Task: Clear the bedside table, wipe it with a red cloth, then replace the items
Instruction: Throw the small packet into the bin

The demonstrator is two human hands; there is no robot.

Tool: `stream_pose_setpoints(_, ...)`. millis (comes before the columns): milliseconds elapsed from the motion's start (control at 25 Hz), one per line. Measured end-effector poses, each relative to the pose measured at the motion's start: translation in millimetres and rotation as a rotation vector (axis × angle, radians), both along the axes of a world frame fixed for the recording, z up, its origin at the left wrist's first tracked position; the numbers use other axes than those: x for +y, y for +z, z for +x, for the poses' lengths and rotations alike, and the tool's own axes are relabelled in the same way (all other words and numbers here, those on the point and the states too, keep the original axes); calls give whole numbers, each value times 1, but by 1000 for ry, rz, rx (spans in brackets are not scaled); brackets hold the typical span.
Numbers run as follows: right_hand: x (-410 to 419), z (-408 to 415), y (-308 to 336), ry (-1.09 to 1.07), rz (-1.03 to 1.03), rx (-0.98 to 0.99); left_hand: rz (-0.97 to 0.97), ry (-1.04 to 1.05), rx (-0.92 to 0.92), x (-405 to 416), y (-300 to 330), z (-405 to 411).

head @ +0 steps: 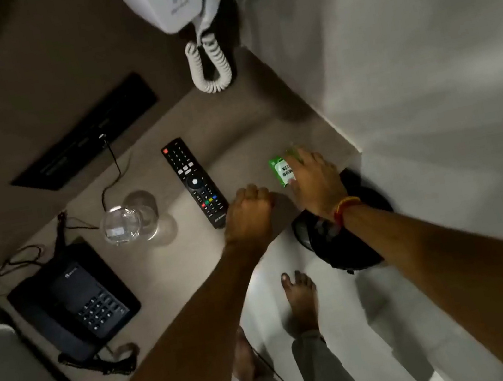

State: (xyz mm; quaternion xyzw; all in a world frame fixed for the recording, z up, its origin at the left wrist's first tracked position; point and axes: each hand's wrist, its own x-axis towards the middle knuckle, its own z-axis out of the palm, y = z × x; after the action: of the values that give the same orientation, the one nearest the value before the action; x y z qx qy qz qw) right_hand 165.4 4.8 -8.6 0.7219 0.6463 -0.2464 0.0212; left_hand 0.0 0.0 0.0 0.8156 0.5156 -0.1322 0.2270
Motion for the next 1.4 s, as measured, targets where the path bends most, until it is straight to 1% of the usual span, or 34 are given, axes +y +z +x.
stream_pose_setpoints(40, 10, -2, -9, -16, 15, -17, 10, -27, 34, 2, -7, 2)
stream_pose_setpoints(120, 23, -4, -15, -153, 18, -46, 48, -2, 57, 4, -18, 3)
stream_pose_setpoints(240, 25, -13, -22, -263, -33, -93, 3, 25, 84, 0, -28, 3)
stream_pose_setpoints(280, 24, -14, -24, -306, -34, -54, -4, 36, 91, -1, -31, 3)
stream_pose_setpoints(360, 21, -11, -26, -437, -39, 107, -17, 72, 104, 0, -32, 6)
stream_pose_setpoints(440, 10, -2, -30, -557, -23, 259, -12, 58, 137, -1, -35, 11)
stream_pose_setpoints(560, -19, 19, -30, -659, -16, 383, 26, 38, 150, -9, -32, 27)
stream_pose_setpoints(640, -39, 37, -33, -734, -6, 445, 28, 73, 103, -13, -29, 39)
stream_pose_setpoints(720, -59, 57, -35, -810, 17, 455, -1, 138, 43, -15, -25, 54)
stream_pose_setpoints(800, -80, 73, -36, -871, 32, 453, -35, 227, -67, -20, -20, 71)
stream_pose_setpoints(920, -110, 94, -43, -947, 15, 428, -148, 253, -236, -40, -18, 109)
stream_pose_setpoints(1040, -133, 105, -50, -995, -44, 358, -292, 351, -365, -74, -29, 140)
stream_pose_setpoints(1200, -151, 117, -61, -921, -171, 260, -362, 555, -390, -99, -56, 151)
stream_pose_setpoints(1320, -153, 123, -63, -868, -164, 270, -371, 565, -357, -100, -68, 146)
stream_pose_setpoints(1400, -153, 124, -59, -807, -149, 210, -357, 545, -342, -98, -68, 137)
